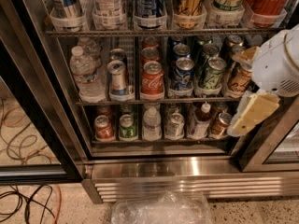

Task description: Pick coke can from middle shelf of fridge

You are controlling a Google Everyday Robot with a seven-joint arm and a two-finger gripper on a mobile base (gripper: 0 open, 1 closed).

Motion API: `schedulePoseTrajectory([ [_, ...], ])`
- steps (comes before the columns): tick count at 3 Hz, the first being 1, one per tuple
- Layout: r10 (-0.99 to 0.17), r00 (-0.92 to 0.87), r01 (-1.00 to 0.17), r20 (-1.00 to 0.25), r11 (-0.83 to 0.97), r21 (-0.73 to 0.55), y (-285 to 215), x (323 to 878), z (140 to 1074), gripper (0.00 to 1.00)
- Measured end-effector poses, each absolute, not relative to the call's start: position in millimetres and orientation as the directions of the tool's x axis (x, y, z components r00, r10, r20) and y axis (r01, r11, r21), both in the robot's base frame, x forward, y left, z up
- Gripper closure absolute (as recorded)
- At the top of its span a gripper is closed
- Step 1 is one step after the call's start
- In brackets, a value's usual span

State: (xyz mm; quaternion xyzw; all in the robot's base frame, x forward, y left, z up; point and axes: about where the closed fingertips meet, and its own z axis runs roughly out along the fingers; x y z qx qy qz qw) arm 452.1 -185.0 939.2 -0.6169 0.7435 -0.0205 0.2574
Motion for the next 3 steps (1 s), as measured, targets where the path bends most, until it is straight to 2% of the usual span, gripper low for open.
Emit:
schedulePoseTrajectory([
  [1,-0.900,-0.059,-0.888,-0.431,0.245,-0.390,-171,465,919,0.00],
  [3,-0.778,-0.068,-0.848,-0.624,0.375,-0.376,-147,483,875,0.00],
])
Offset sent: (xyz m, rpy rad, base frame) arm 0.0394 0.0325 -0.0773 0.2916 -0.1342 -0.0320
